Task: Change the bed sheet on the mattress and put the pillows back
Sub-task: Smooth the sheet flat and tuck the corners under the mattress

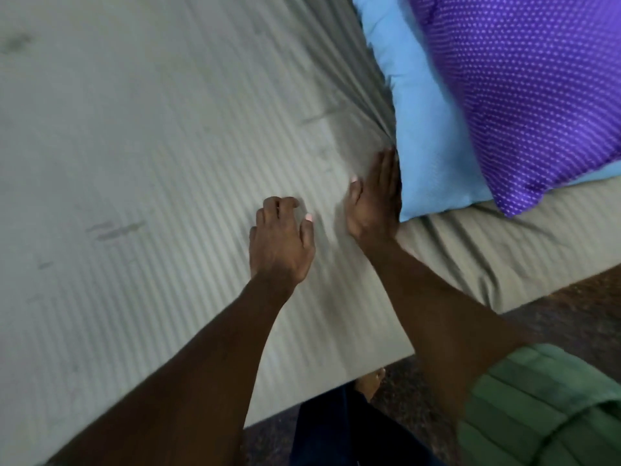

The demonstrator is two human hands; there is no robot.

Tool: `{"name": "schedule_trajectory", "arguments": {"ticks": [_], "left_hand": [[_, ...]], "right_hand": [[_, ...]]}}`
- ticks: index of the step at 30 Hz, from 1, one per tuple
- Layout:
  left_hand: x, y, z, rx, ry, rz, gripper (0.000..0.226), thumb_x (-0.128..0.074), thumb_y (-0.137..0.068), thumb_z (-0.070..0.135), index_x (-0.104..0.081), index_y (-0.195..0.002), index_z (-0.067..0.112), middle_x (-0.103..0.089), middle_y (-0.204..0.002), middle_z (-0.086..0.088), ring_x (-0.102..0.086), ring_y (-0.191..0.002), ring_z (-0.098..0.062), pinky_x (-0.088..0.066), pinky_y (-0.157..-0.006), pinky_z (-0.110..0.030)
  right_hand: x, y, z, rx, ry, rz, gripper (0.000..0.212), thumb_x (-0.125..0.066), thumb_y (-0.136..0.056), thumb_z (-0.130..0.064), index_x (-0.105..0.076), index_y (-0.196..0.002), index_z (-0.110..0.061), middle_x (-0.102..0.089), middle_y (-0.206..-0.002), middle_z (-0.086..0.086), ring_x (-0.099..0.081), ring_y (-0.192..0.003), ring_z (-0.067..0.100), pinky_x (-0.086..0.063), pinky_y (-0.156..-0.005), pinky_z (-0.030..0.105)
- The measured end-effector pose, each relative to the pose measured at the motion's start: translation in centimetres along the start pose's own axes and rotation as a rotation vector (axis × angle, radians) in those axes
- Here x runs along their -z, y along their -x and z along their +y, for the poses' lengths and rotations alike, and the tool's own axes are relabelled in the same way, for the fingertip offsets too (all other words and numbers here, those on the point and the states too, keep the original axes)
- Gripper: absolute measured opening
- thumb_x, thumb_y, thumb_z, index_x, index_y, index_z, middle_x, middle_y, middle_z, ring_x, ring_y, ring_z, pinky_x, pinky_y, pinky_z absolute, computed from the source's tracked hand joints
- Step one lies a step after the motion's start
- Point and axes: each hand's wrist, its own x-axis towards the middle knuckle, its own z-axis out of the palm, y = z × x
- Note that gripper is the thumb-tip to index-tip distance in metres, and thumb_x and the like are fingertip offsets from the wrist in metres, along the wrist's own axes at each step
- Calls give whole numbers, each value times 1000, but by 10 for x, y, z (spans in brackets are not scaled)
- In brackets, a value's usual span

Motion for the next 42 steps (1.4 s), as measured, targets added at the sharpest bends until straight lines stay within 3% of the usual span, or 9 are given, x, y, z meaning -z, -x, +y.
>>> {"name": "schedule_trajectory", "arguments": {"ticks": [2, 6, 8, 10, 15, 23, 32, 39, 42], "left_hand": [[3, -21, -9, 5, 1, 3, 40, -43, -103, 42, -53, -131, 16, -51, -129, -7, -53, -114, -25, -49, -87, -40], [10, -56, -31, 182, -44, -6, 51, -43, -101, 47, -53, -130, 6, -49, -133, -13, -50, -121, -31, -48, -92, -47], [16, -65, -43, 183, -156, -26, 54, -45, -99, 51, -51, -131, 8, -47, -131, -13, -50, -117, -31, -50, -85, -48], [21, -74, -55, 83, -281, -59, 55, -45, -99, 53, -47, -133, 11, -48, -126, -13, -53, -110, -30, -53, -78, -45], [30, -113, -60, 41, -303, -32, 53, -39, -101, 51, -48, -132, 8, -51, -124, -15, -53, -109, -30, -52, -86, -45], [45, -184, -65, -23, -106, 1, 47, -44, -102, 44, -47, -138, 13, -47, -139, -13, -46, -127, -32, -43, -101, -48], [69, -248, -109, -183, -255, -64, 53, -42, -103, 49, -44, -142, 14, -44, -142, -14, -45, -130, -33, -43, -103, -49], [70, -300, -88, -70, -124, -29, 48, -41, -103, 46, -45, -139, 15, -42, -145, -13, -42, -133, -34, -40, -107, -50], [73, -309, -94, -56, -162, -47, 53, -43, -103, 48, -41, -144, 14, -39, -149, -13, -39, -136, -35, -38, -108, -50]], "right_hand": [[-5, 2, -35, 111, 33, -22, 67, -35, -104, -38, -23, -161, -6, -20, -169, 14, -15, -157, 28, -14, -127, 48], [-25, 19, -88, 812, 30, -410, 75, -39, -105, -44, -6, -165, -13, 1, -173, 5, 6, -159, 17, -6, -129, 41], [-34, -13, -80, 966, 88, -340, 69, -35, -106, -43, -12, -165, -17, -7, -173, 2, -2, -159, 18, -9, -128, 41], [-34, -58, -64, 916, 167, -203, 63, -31, -107, -46, -19, -164, -22, -18, -171, 2, -13, -158, 21, -14, -127, 44], [-24, -129, -63, 190, 147, 45, 68, -32, -98, -39, -31, -160, -11, -26, -168, 8, -23, -156, 25, -20, -126, 45], [-48, -88, -151, 1075, 52, -327, 71, -51, -95, -40, -36, -157, -9, -34, -164, 11, -19, -156, 28, -16, -127, 48], [-49, -218, -147, 351, 195, 25, 68, -30, -100, -40, -30, -160, -9, -29, -167, 11, -23, -155, 27, -14, -127, 45], [-57, -188, -188, 1039, 140, -308, 67, -29, -107, -45, -15, -164, -13, -13, -171, 10, -9, -159, 23, -7, -129, 39], [-59, -229, -176, 1036, 234, -224, 65, -26, -106, -47, -21, -164, -17, -19, -171, 4, -17, -157, 21, -15, -126, 43]]}}
